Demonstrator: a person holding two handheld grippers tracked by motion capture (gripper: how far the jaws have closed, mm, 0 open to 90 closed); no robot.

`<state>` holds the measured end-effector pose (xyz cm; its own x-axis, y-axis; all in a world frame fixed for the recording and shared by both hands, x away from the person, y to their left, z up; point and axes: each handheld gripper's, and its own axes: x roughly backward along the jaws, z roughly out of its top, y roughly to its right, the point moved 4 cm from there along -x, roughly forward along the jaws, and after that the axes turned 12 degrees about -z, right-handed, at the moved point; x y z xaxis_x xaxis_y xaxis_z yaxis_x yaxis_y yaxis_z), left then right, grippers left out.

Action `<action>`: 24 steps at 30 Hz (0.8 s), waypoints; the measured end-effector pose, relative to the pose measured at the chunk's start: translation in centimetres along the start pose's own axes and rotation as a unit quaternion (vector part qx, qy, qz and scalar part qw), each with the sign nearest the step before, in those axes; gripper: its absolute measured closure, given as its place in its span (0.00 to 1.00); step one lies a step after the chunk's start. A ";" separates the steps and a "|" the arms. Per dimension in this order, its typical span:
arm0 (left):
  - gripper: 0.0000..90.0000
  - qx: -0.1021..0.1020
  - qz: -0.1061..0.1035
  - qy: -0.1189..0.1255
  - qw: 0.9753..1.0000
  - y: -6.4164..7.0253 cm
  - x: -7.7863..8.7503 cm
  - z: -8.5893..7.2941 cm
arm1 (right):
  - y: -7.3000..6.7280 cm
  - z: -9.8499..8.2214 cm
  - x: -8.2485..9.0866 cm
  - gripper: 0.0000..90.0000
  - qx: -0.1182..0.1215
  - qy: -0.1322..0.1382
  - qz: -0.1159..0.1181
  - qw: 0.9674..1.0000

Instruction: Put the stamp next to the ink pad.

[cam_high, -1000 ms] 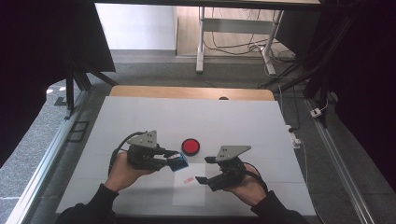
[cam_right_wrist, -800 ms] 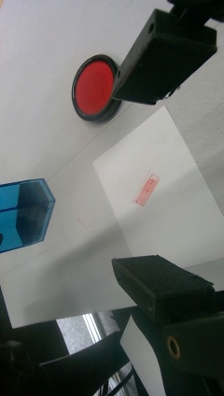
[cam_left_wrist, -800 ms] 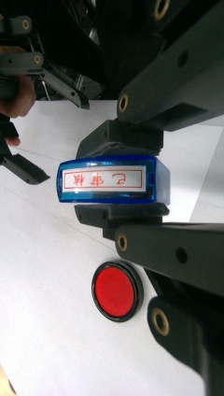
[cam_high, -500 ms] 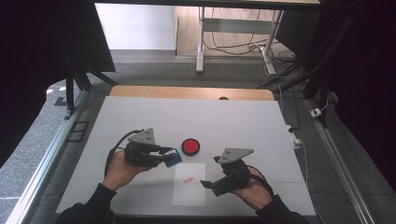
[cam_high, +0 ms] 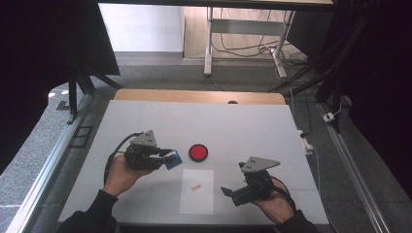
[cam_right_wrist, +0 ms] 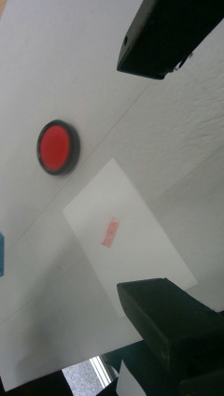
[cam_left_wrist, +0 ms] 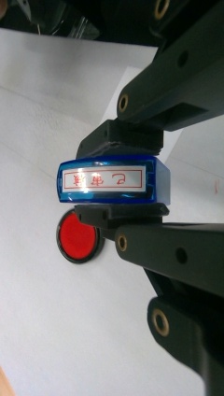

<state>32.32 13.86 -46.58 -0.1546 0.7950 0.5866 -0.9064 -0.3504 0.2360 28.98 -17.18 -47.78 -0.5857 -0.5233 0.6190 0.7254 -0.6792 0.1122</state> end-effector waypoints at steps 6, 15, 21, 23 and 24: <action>0.77 0.017 0.016 0.003 1.000 -0.7 0.4 -0.4 | 1.3 -1.5 1.0 0.00 -0.023 -0.009 -0.021 0.999; 0.77 0.040 0.034 0.010 0.999 -1.7 1.2 -1.0 | 2.5 -2.8 2.0 0.00 -0.036 -0.020 -0.047 0.998; 0.77 0.049 0.048 0.016 0.998 -2.3 1.8 -1.3 | 3.1 -3.6 2.7 0.00 -0.049 -0.026 -0.060 0.997; 0.77 0.053 0.052 0.016 0.997 -2.5 2.0 -1.5 | 3.2 -3.9 2.8 0.00 -0.050 -0.028 -0.068 0.996; 0.77 0.055 0.054 0.017 0.997 -2.6 2.1 -1.6 | 3.3 -4.0 2.9 0.00 -0.047 -0.032 -0.071 0.996</action>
<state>33.76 17.19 -47.19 -0.2633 0.7655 0.5872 -0.8351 -0.4855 0.2586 28.22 -23.04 -48.71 -0.6531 -0.3875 0.6506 0.5983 -0.7907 0.1297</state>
